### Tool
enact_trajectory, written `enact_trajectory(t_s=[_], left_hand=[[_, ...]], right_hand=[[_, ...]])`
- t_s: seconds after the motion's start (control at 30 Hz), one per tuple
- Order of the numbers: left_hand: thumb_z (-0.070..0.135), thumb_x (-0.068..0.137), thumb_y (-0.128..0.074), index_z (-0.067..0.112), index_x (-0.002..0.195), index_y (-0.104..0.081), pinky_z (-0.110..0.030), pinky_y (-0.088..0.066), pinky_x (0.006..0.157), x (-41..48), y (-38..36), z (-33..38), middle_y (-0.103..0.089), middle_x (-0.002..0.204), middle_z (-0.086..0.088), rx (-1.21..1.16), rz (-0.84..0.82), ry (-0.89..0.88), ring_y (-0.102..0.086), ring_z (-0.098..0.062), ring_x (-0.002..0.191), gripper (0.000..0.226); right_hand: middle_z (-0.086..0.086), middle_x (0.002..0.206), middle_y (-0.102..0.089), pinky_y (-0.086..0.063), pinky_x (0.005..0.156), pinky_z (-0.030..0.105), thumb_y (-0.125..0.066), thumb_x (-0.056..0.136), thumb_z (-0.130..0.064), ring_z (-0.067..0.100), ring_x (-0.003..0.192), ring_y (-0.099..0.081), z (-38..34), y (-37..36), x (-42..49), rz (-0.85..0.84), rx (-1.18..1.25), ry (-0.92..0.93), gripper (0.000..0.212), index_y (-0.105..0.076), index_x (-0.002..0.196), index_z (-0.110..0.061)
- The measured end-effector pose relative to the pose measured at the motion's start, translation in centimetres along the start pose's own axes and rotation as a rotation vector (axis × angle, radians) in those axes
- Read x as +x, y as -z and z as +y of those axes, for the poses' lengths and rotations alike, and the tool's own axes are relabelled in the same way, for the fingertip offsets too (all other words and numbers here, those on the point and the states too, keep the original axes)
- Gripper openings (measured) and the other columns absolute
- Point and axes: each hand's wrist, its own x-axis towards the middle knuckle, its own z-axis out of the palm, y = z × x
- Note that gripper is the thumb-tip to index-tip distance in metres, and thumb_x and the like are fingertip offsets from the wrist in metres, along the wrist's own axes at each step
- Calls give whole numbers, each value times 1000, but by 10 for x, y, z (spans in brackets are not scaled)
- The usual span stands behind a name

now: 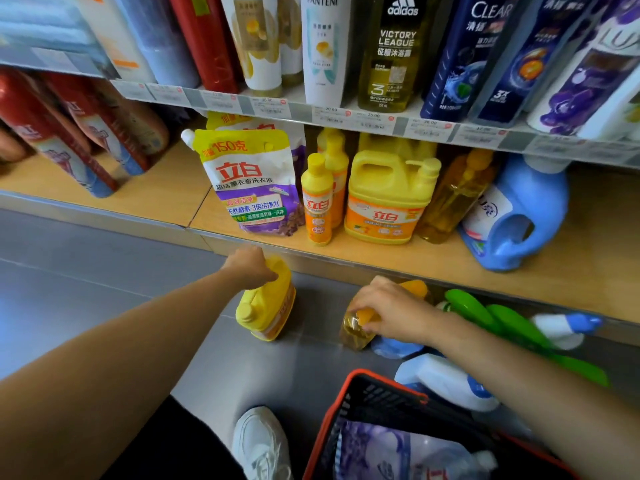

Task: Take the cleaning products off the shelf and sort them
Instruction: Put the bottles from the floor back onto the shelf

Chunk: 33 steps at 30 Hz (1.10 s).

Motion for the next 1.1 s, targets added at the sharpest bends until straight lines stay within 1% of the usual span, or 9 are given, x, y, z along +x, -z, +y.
enact_trajectory(t_s=[0.17, 0.27, 0.4, 0.53, 0.67, 0.8, 0.9, 1.0, 1.1], left_hand=[[32, 88, -78, -2, 118, -63, -38, -60, 81, -7, -9, 3, -67, 112, -17, -372, -154, 138, -67, -29, 99, 48], [23, 89, -78, -4, 124, -57, -37, -58, 80, -21, -4, 11, -64, 117, -18, -612, -221, 200, -65, -29, 100, 49], [21, 93, -73, -4, 122, -60, -38, -56, 85, -44, 21, 16, -68, 114, -18, -899, -271, 238, -67, -28, 101, 40], [13, 95, -68, 2, 121, -61, -37, -60, 76, -73, 39, 27, -71, 102, -15, -1180, -283, 186, -69, -25, 92, 29], [14, 94, -68, 6, 112, -64, -30, -62, 60, -97, 49, 34, -77, 93, -13, -1373, -218, 128, -73, -23, 85, 20], [14, 94, -69, 9, 105, -66, -28, -62, 59, -115, 58, 39, -77, 91, -12, -1506, -173, 88, -73, -22, 79, 13], [12, 94, -67, 9, 109, -65, -28, -62, 60, -126, 64, 40, -75, 94, -14, -1583, -176, 52, -74, -22, 80, 15], [10, 92, -68, 8, 113, -65, -30, -62, 63, -131, 74, 35, -77, 100, -14, -1620, -213, -20, -77, -23, 85, 21], [13, 87, -73, 5, 108, -69, -30, -62, 64, -131, 84, 27, -78, 102, -13, -1431, -194, -120, -77, -24, 86, 23]], right_hand=[[-7, 122, -67, -38, 100, 29, -79, 84, -29, 16, 113, -48, 2, -6, -1, 47, 64, -78, 38, -70, 120, -21], [-9, 122, -67, -41, 101, 32, -81, 82, -29, 16, 113, -49, 2, -10, -5, 77, 120, -128, 39, -70, 119, -24], [-6, 120, -66, -43, 98, 36, -81, 77, -45, 17, 115, -49, -14, -14, -7, 164, 204, -169, 56, -65, 129, -32], [-7, 125, -65, -43, 98, 24, -90, 68, -41, 12, 116, -56, -53, -21, -8, 349, 493, -95, 70, -63, 132, -28], [-3, 118, -63, -50, 90, 22, -93, 67, -17, 8, 108, -62, -85, -30, -7, 710, 803, -117, 56, -70, 118, -18], [2, 119, -69, -53, 96, 38, -89, 71, -7, 17, 113, -65, -101, -28, -4, 926, 1022, -66, 51, -69, 113, -27], [-5, 109, -76, -56, 95, 43, -84, 77, -17, 16, 105, -70, -104, -21, -4, 915, 1104, -81, 40, -72, 110, -36], [-3, 106, -76, -55, 92, 53, -78, 81, -30, 18, 103, -71, -97, -6, -1, 892, 1078, -53, 30, -75, 109, -20], [-4, 108, -76, -56, 93, 53, -76, 79, -42, 20, 106, -70, -89, 14, 2, 890, 1033, -59, 30, -75, 106, -29]])
